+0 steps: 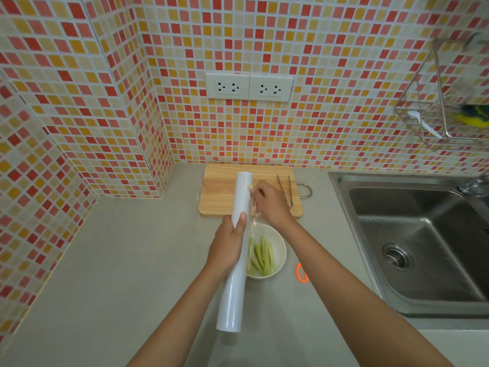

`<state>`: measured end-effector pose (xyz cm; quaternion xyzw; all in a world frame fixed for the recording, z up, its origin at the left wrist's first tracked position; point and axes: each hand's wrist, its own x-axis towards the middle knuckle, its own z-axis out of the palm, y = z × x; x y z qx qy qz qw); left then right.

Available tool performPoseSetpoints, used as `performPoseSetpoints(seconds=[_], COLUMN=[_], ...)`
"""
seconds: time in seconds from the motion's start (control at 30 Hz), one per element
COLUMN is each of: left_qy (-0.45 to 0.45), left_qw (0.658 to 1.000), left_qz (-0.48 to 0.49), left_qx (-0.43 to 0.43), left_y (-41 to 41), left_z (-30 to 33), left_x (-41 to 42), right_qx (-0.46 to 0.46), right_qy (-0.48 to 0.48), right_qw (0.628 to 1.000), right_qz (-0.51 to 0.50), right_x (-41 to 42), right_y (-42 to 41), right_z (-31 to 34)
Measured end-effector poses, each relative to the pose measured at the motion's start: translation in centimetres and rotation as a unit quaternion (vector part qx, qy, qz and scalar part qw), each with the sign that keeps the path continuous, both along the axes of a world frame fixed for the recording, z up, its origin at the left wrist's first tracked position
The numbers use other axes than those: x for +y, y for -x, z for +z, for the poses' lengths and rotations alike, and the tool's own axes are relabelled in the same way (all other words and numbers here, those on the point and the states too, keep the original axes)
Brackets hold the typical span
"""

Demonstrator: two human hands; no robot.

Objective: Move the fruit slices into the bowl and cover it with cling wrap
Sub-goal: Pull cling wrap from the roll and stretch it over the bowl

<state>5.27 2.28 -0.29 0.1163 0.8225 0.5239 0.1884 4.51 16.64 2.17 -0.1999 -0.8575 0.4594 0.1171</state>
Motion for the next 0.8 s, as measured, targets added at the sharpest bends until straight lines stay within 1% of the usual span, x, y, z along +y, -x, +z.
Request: performPoseSetpoints(seconds=[0.17, 0.27, 0.33, 0.37, 0.53, 0.6, 0.67, 0.73, 0.8], left_qy=[0.025, 0.041, 0.058, 0.067, 0.112, 0.128, 0.133, 0.137, 0.135], left_qw=[1.0, 0.999, 0.998, 0.997, 0.991, 0.989, 0.987, 0.986, 0.987], left_qz=[0.004, 0.002, 0.003, 0.004, 0.008, 0.009, 0.009, 0.005, 0.004], left_qx=[0.017, 0.025, 0.033, 0.039, 0.072, 0.08, 0.084, 0.09, 0.091], left_y=[-0.3, -0.4, -0.4, -0.5, -0.9, -1.1, -1.1, -1.2, -1.1], left_z=[-0.3, -0.2, -0.1, -0.1, 0.4, 0.6, 0.5, 0.5, 0.5], left_x=[-0.5, -0.5, -0.4, -0.4, 0.1, 0.3, 0.4, 0.3, 0.3], right_qx=[0.048, 0.055, 0.054, 0.06, 0.105, 0.104, 0.105, 0.08, 0.042], right_qy=[0.048, 0.119, 0.147, 0.147, 0.058, 0.045, 0.064, 0.085, 0.055], right_qw=[0.997, 0.988, 0.982, 0.98, 0.977, 0.976, 0.976, 0.98, 0.989], right_qz=[-0.042, -0.08, -0.104, -0.117, -0.177, -0.188, -0.178, -0.164, -0.132], right_x=[0.4, 0.6, 0.5, 0.5, -0.4, -0.8, -1.2, -1.4, -1.1], right_y=[0.2, 0.2, 0.3, 0.4, 0.1, 0.0, 0.3, 0.6, 0.9], right_z=[0.0, 0.0, -0.2, -0.4, -0.2, -0.2, 0.0, 0.3, 0.7])
